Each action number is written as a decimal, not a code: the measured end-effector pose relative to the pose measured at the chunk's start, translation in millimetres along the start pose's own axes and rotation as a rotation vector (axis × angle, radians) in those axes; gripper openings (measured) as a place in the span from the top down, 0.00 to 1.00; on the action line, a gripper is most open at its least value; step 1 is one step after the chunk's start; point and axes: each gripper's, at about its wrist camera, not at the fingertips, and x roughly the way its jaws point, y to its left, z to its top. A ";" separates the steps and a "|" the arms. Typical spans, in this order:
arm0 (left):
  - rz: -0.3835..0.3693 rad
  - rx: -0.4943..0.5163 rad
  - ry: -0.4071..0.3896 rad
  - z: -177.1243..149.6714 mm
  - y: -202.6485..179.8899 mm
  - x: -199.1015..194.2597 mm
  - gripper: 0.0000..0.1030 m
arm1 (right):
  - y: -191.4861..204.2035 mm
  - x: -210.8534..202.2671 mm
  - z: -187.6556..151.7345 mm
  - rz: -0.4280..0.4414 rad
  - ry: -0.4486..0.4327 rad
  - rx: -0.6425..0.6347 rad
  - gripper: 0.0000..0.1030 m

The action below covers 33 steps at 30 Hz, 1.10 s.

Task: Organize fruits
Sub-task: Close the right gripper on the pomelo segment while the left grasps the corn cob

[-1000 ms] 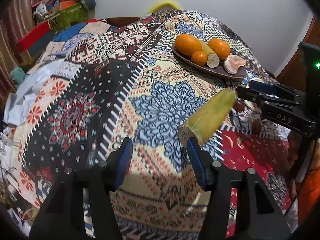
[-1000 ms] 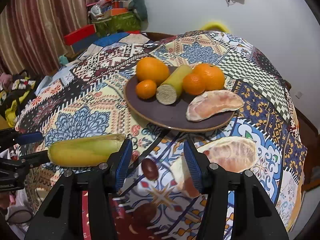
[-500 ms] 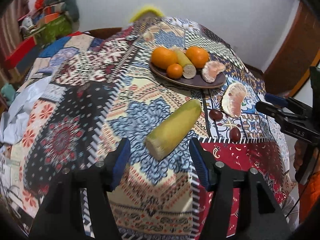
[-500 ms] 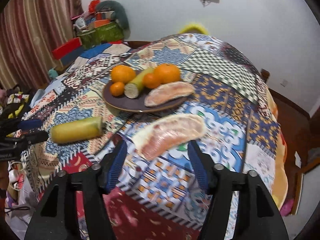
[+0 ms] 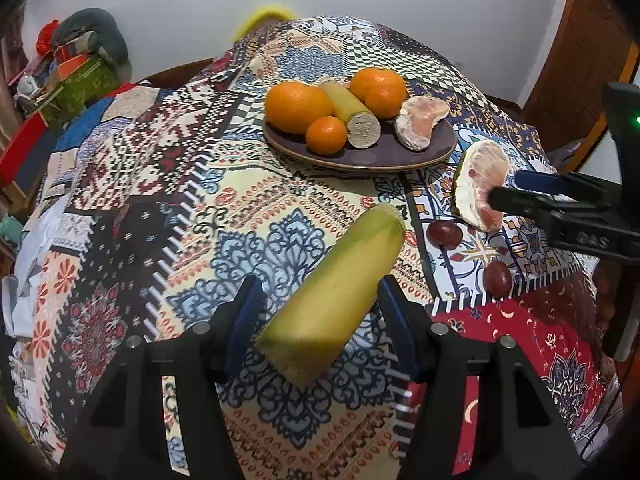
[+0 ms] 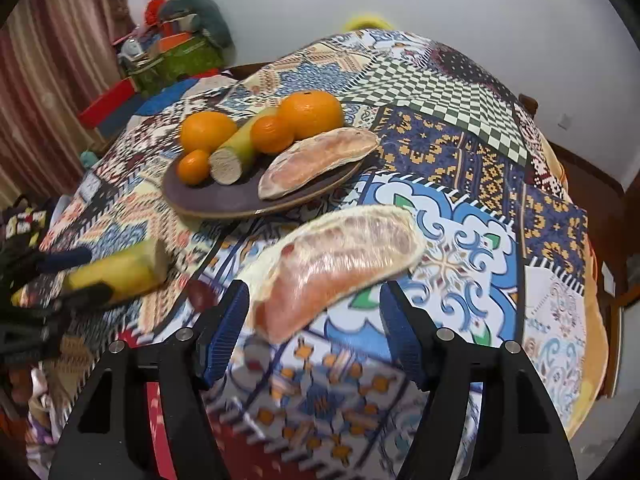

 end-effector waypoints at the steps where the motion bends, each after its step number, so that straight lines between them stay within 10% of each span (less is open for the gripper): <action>1: -0.007 0.001 0.003 1.2 -0.7 2.8 0.41 | -0.5 3.5 2.2 0.004 0.005 0.014 0.33; 12: -0.046 -0.074 -0.017 5.6 3.2 11.0 0.49 | 16.3 27.9 11.5 -0.097 0.019 0.012 0.10; 22: -0.003 -0.142 -0.025 -7.4 10.9 -6.6 0.61 | 3.5 4.8 -4.9 -0.043 -0.001 0.007 0.57; 33: -0.008 -0.157 -0.006 -31.2 5.5 -28.6 0.64 | -15.3 -39.5 -50.2 -0.012 0.002 0.027 0.60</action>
